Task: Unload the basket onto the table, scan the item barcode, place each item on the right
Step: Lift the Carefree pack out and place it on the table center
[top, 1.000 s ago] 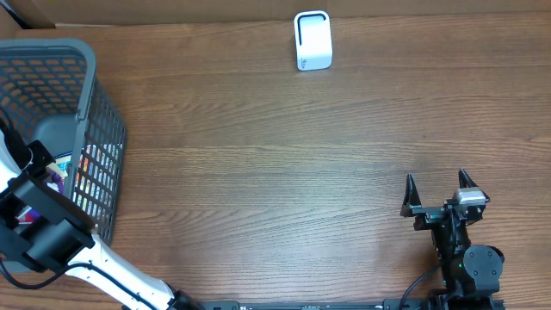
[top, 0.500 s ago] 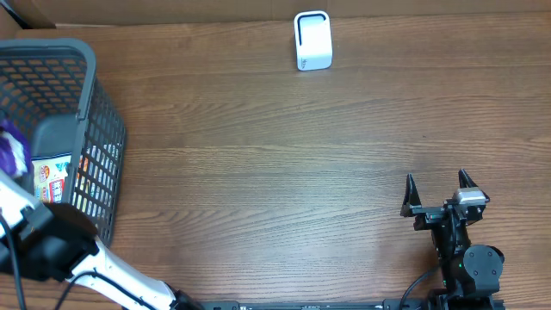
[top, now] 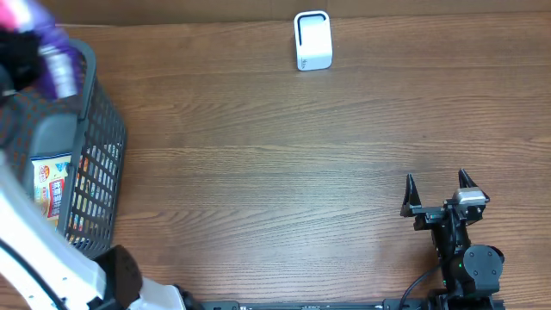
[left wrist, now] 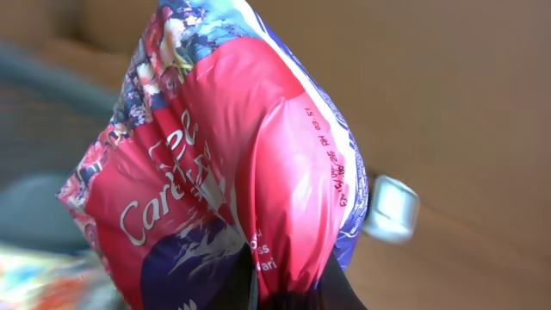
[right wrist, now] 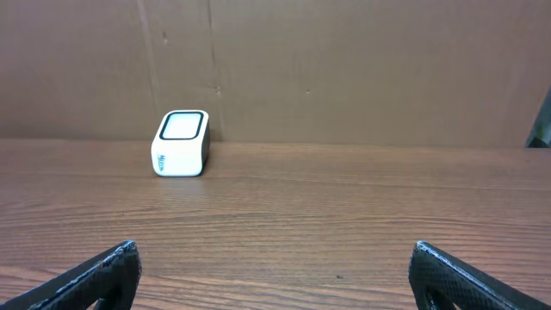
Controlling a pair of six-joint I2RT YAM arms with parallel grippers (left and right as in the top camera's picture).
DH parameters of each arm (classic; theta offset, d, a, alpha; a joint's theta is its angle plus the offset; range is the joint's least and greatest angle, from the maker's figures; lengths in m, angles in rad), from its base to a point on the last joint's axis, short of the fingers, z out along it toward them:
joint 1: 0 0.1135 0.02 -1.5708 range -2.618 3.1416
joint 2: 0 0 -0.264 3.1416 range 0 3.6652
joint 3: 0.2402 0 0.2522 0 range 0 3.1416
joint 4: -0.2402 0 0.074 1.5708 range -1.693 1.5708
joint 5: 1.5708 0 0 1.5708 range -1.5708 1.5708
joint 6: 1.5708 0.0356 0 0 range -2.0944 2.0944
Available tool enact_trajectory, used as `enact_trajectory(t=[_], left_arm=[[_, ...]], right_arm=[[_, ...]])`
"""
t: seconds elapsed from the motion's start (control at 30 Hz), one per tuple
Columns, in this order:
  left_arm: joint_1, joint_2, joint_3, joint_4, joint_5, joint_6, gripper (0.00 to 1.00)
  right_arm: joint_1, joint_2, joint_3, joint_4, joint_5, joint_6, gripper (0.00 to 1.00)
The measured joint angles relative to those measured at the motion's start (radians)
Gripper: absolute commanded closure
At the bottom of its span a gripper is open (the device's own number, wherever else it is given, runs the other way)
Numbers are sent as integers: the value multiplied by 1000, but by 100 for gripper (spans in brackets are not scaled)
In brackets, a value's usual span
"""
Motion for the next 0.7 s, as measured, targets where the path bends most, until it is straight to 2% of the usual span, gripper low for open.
enact_trajectory(t=[0.17, 0.37, 0.63, 0.67, 0.7], left_arm=[[-288, 31, -17, -19, 23, 1, 96], [-554, 136, -112, -32, 2, 1, 96], [-786, 407, -212, -47, -48, 1, 96], [-805, 440, -214, -48, -59, 1, 81], [-822, 471, -217, -51, -70, 2, 60]], right_arm=[[0, 0, 0, 0, 0, -1, 0], [0, 0, 0, -1, 0, 0, 0], [0, 0, 0, -1, 0, 0, 0], [0, 0, 0, 0, 0, 0, 0], [0, 0, 0, 0, 0, -1, 0]])
